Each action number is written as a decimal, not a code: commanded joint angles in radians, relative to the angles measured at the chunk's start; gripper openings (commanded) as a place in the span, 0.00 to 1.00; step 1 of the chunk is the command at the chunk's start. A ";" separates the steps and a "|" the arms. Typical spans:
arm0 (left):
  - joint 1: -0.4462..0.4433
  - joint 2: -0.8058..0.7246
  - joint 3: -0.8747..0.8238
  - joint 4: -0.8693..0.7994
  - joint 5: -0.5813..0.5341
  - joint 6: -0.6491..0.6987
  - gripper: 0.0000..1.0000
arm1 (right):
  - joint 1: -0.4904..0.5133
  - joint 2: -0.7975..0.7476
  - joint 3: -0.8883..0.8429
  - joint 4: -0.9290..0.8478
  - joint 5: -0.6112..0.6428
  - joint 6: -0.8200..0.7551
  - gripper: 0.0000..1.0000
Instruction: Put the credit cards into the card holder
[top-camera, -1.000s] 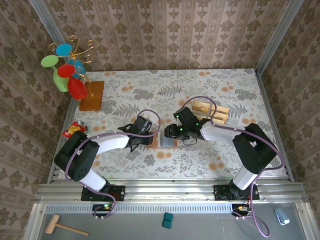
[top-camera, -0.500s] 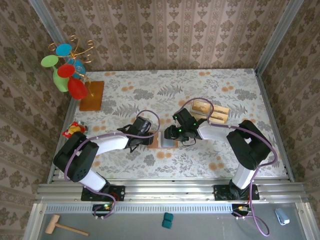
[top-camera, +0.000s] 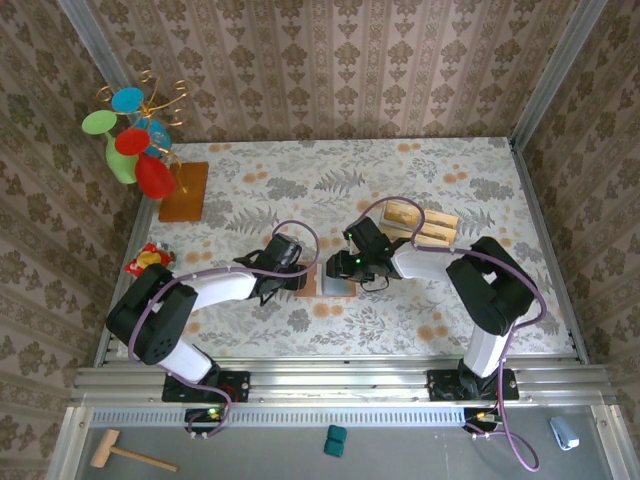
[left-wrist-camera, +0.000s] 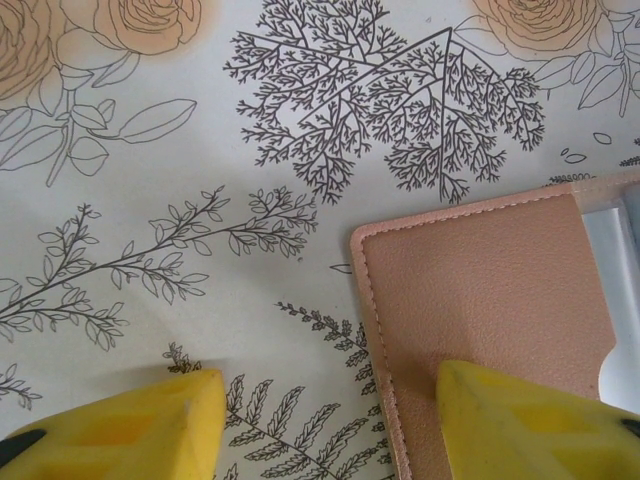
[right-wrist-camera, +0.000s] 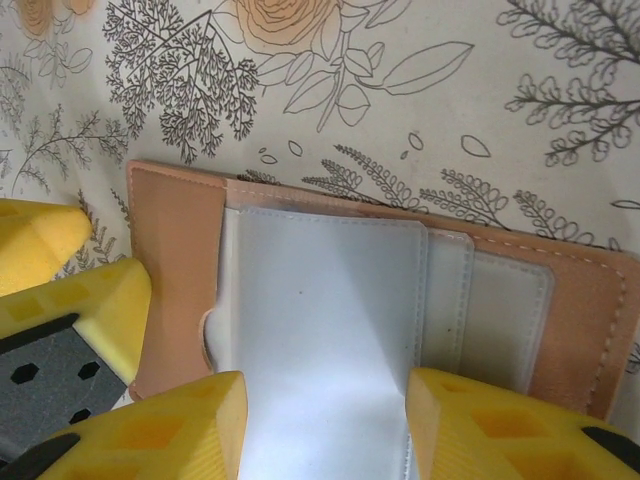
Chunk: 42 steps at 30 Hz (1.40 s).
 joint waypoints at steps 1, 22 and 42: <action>-0.007 0.003 -0.023 0.041 0.078 -0.010 0.59 | -0.002 0.024 0.022 0.025 -0.025 0.025 0.48; -0.015 -0.201 -0.113 0.120 0.110 0.058 0.59 | 0.001 0.034 0.016 0.045 -0.031 0.052 0.47; -0.193 -0.200 -0.133 0.153 -0.076 0.153 0.58 | 0.005 0.042 0.014 0.057 -0.034 0.064 0.47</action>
